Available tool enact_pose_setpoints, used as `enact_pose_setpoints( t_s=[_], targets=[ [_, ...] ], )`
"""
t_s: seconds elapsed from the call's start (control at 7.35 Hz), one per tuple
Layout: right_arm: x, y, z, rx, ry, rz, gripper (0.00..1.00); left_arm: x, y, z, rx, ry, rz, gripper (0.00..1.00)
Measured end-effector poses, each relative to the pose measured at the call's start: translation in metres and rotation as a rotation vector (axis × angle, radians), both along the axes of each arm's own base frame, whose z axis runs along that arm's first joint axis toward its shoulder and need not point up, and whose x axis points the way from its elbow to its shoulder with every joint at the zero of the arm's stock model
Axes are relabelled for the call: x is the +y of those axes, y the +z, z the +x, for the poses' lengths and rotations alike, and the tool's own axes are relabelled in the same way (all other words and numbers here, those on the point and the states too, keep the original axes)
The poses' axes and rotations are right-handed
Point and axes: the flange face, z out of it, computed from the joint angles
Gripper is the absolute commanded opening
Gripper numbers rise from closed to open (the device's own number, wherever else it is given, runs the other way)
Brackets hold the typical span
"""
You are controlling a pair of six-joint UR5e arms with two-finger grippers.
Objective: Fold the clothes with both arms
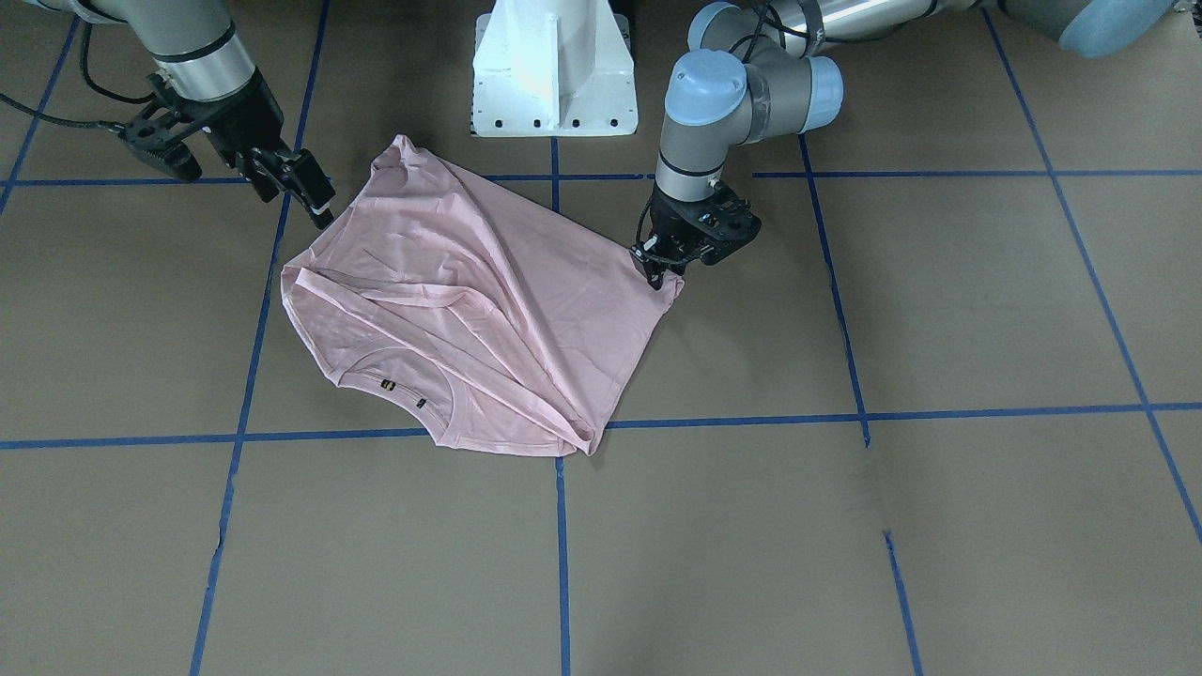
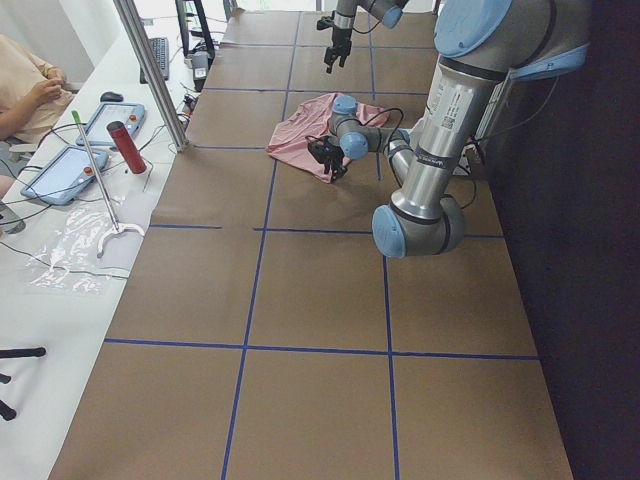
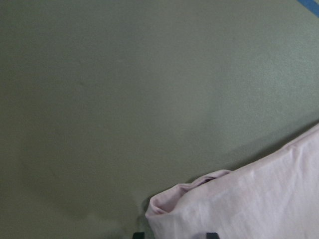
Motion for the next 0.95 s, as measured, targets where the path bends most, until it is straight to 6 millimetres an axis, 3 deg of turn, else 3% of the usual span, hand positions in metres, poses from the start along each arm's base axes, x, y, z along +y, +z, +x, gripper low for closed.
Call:
enact_pose_setpoints(
  t_s=[0.14, 0.54, 0.95],
  targets=[
    [0.0, 0.0, -0.001, 0.001, 0.0, -0.001, 1.0, -0.001, 0.002, 0.001, -0.005, -0.001, -0.001, 0.0],
    [0.0, 0.001, -0.002, 0.001, 0.0, -0.004, 1.0, -0.009, 0.003, -0.004, -0.016, -0.015, -0.003, 0.0],
    [0.0, 0.0, -0.002, 0.0, 0.0, -0.004, 1.0, -0.04, -0.015, -0.023, -0.011, -0.048, 0.042, 0.0]
  ],
)
